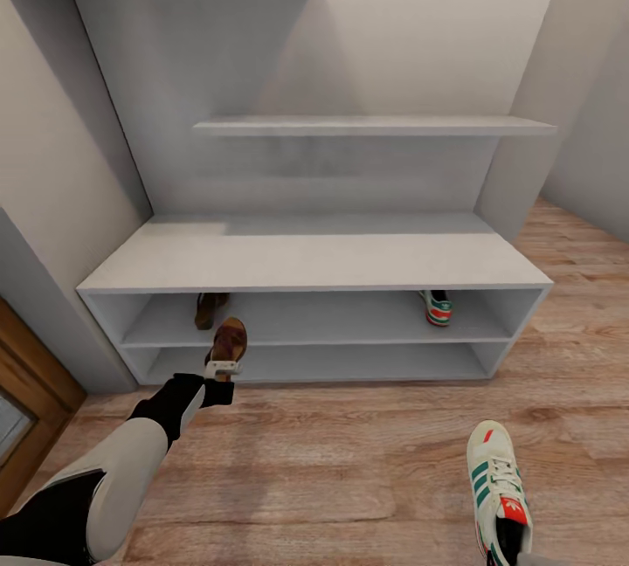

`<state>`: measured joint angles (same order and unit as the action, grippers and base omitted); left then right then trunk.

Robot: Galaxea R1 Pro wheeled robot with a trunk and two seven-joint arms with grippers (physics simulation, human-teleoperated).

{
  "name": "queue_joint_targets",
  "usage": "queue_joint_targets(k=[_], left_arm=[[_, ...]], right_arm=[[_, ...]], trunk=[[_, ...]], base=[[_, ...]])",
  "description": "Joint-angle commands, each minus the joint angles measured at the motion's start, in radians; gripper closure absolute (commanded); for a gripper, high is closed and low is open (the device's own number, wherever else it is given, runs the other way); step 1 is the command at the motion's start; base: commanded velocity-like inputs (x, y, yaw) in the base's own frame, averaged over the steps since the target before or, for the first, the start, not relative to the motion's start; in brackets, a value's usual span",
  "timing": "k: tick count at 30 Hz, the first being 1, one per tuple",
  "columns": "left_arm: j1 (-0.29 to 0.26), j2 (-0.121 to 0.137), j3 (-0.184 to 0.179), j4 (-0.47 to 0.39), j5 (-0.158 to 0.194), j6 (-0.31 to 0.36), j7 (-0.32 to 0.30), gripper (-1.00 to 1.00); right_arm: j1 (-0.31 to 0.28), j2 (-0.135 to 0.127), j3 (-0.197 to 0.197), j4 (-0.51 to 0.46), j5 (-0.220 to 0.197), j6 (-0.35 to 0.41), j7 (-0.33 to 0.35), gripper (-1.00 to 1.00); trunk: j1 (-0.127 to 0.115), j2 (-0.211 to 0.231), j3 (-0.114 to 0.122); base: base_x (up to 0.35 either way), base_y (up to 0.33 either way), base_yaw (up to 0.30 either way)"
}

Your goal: Pick up the two gym shoes and the two sandals from the corridor floor and place them onto the hallstand (shoe rack) in the corridor, making sure they are on the rack and not on the floor. Arrange them so the two gym shoes are next to each other and the two sandals are next to each other.

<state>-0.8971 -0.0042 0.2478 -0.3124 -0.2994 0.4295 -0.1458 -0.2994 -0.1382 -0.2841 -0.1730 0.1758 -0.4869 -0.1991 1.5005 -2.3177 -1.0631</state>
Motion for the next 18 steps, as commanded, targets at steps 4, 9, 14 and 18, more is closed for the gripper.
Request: queue_joint_targets(k=[4, 9, 14, 18], left_arm=[[0.0, 0.0, 0.009, -0.002, -0.013, 0.005, -0.008, 1.0], [0.0, 0.001, 0.012, -0.002, -0.012, 0.005, -0.006, 1.0], [0.0, 0.001, 0.013, -0.001, -0.012, 0.003, -0.005, 1.0], [0.0, 0.001, 0.014, -0.002, -0.012, 0.001, -0.005, 1.0]], right_arm=[[-0.001, 0.0, -0.005, 0.001, 0.01, -0.002, -0.005, 1.0], [-0.001, 0.0, -0.004, 0.002, 0.01, -0.002, -0.005, 1.0], [-0.001, 0.0, -0.004, 0.003, 0.01, -0.002, -0.005, 1.0], [0.0, 0.0, -0.004, 0.003, 0.01, -0.002, -0.005, 1.0]], trunk=[[0.0, 0.0, -0.001], [0.0, 0.0, -0.001], [0.0, 0.0, -0.001], [0.0, 0.0, -0.001]], base=[[0.075, 0.0, 0.0], [0.197, 0.0, 0.0], [0.027, 0.0, 0.0], [0.131, 0.0, 0.0]])
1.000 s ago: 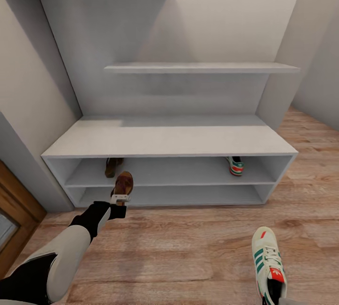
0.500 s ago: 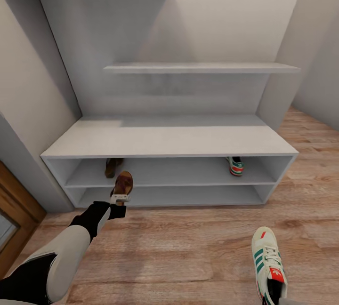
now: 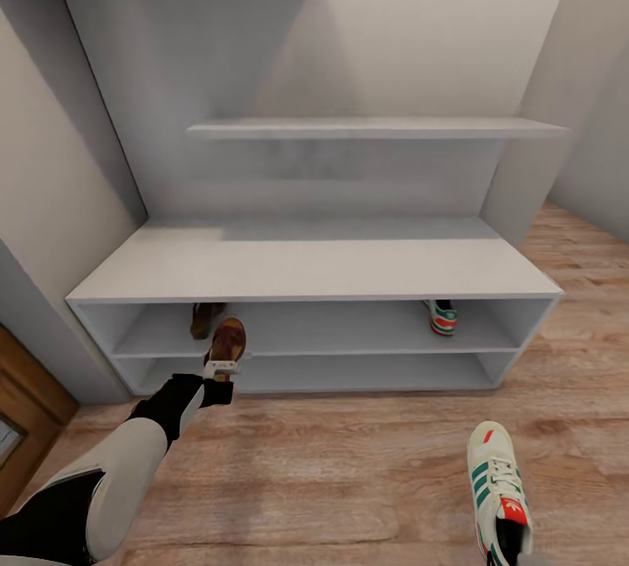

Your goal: Pick up the two gym shoes and the two sandals from the corridor floor and place them onto the hallstand (shoe rack) in the corridor, making sure they are on the rack and not on the floor. Arrange them so the two gym shoes are next to each other and the two sandals are next to each other.

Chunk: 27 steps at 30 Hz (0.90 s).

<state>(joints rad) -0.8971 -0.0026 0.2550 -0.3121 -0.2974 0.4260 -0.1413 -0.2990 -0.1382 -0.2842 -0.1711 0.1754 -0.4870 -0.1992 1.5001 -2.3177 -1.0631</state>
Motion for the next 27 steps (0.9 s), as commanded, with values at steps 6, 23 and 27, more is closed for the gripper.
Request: queue_joint_targets(k=[6, 23, 27], left_arm=[[0.0, 0.0, 0.007, -0.002, -0.013, 0.004, -0.009, 1.0], [0.0, 0.001, 0.007, -0.002, -0.012, 0.004, -0.004, 1.0], [0.0, 0.001, 0.007, -0.002, -0.012, 0.004, -0.004, 1.0]], right_arm=[[-0.001, 0.0, -0.004, 0.002, 0.011, -0.002, -0.005, 1.0], [-0.001, 0.0, -0.004, 0.002, 0.01, -0.002, -0.005, 1.0], [-0.001, 0.0, -0.004, 0.002, 0.01, -0.002, -0.005, 1.0]], trunk=[[0.0, 0.0, -0.001], [0.0, 0.0, -0.001], [0.0, 0.0, -0.001]], base=[[0.263, 0.0, 0.0], [0.115, 0.03, 0.0], [0.028, 0.01, 0.0]])
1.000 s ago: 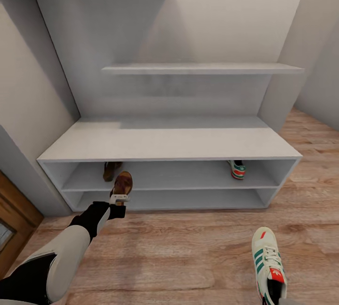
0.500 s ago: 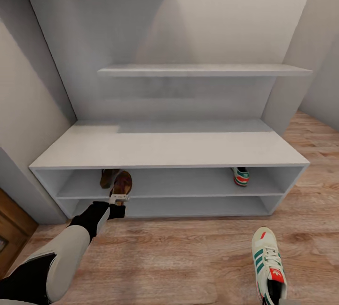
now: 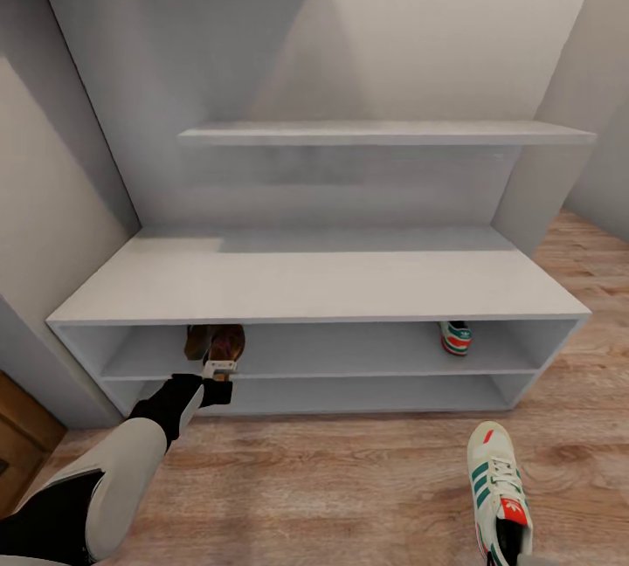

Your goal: Pick up the two gym shoes and the two sandals from the corridor floor and place them onto the hallstand (shoe rack) in the corridor, making sure they are on the rack and not on the floor. Arrange them so the two gym shoes are next to each other and the two sandals are next to each other.

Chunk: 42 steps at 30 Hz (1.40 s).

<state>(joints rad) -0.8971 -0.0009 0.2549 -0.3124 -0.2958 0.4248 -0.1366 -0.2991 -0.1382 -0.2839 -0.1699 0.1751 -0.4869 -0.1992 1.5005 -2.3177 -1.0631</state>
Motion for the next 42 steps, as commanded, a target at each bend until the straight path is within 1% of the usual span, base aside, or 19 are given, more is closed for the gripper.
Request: queue_joint_targets(k=[1, 9, 14, 20, 26, 31, 42], left_arm=[[0.0, -0.001, 0.007, -0.002, -0.014, 0.005, -0.009, 1.0], [0.0, -0.001, 0.007, -0.002, -0.014, 0.005, -0.009, 1.0], [0.0, -0.001, 0.007, -0.002, -0.014, 0.004, -0.009, 1.0], [0.001, -0.001, 0.007, -0.002, -0.014, 0.005, -0.009, 1.0], [0.001, -0.001, 0.007, -0.002, -0.014, 0.003, -0.007, 1.0], [0.002, -0.001, 0.006, -0.002, -0.016, -0.023, -0.005, 1.0], [0.002, -0.001, 0.007, -0.001, -0.016, -0.029, -0.005, 1.0]], right_arm=[[-0.001, 0.0, -0.005, 0.001, 0.011, -0.002, -0.005, 1.0], [-0.001, 0.0, -0.005, 0.001, 0.011, -0.002, -0.005, 1.0], [-0.001, 0.0, -0.005, 0.001, 0.011, -0.002, -0.005, 1.0], [-0.001, 0.0, -0.005, 0.001, 0.011, -0.002, -0.005, 1.0], [-0.001, 0.0, -0.005, 0.001, 0.011, -0.002, -0.005, 1.0], [-0.001, 0.0, -0.005, 0.001, 0.011, -0.002, -0.005, 1.0], [-0.001, 0.0, -0.005, 0.001, 0.011, -0.002, -0.005, 1.0]], trunk=[[0.0, 0.0, -0.001], [0.0, 0.0, -0.001], [0.0, 0.0, -0.001], [0.0, 0.0, -0.001], [0.0, 0.0, -0.001], [0.0, 0.0, -0.001], [0.042, -0.077, -0.035]], base=[[0.012, 0.004, 0.0], [0.191, 0.001, 0.0], [0.057, 0.0, 0.0], [0.177, 0.0, 0.0], [0.026, 0.0, 0.0], [0.001, 0.0, 0.0], [0.0, 0.0, 0.0]])
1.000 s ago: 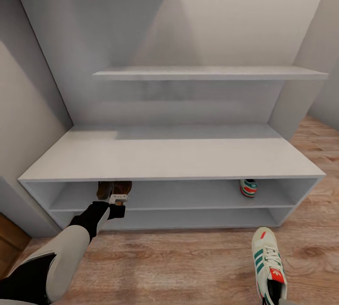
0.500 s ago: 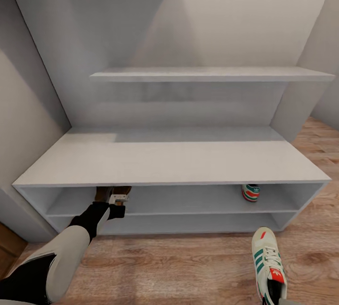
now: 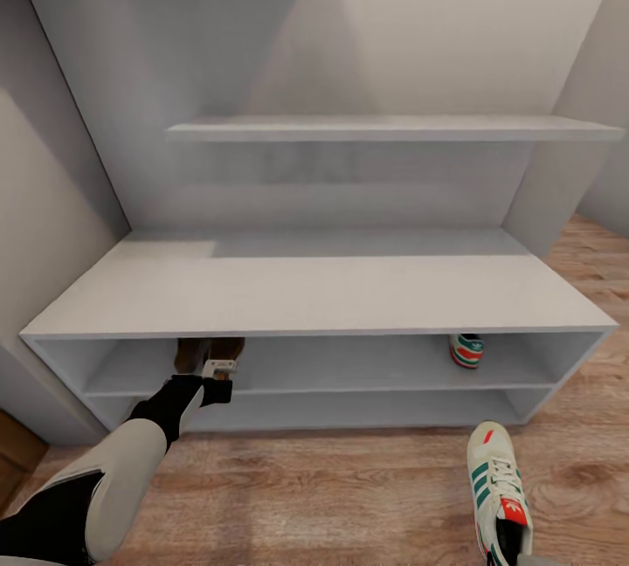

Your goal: Pick up the two gym shoes and the two sandals from the corridor floor and place them onto the hallstand (shoe rack) in the corridor, making sure they are on the rack and not on the floor. Arrange them so the two gym shoes are next to each other and the two sandals are next to each other.

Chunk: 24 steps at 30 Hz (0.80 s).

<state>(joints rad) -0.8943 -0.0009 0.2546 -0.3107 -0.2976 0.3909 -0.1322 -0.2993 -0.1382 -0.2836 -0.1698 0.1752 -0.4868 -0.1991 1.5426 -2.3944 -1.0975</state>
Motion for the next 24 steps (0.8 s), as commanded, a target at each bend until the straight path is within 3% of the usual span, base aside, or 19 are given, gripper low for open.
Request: queue_joint_targets(k=[1, 10, 24], left_arm=[[0.0, -0.001, 0.008, -0.002, -0.014, 0.005, -0.009, 1.0], [0.0, -0.001, 0.008, -0.002, -0.014, 0.003, -0.008, 1.0], [0.0, 0.001, 0.008, -0.002, -0.013, 0.002, -0.007, 1.0]], right_arm=[[-0.001, 0.0, -0.005, 0.001, 0.011, -0.002, -0.005, 1.0], [-0.001, 0.0, -0.005, 0.001, 0.011, -0.002, -0.005, 1.0], [-0.001, 0.0, -0.004, 0.001, 0.01, -0.002, -0.005, 1.0]], trunk=[[0.004, -0.008, -0.004], [0.004, -0.008, -0.004], [0.004, -0.008, -0.004]], base=[[0.0, 0.0, 0.0], [0.004, 0.0, 0.0], [0.105, 0.046, 0.0]])
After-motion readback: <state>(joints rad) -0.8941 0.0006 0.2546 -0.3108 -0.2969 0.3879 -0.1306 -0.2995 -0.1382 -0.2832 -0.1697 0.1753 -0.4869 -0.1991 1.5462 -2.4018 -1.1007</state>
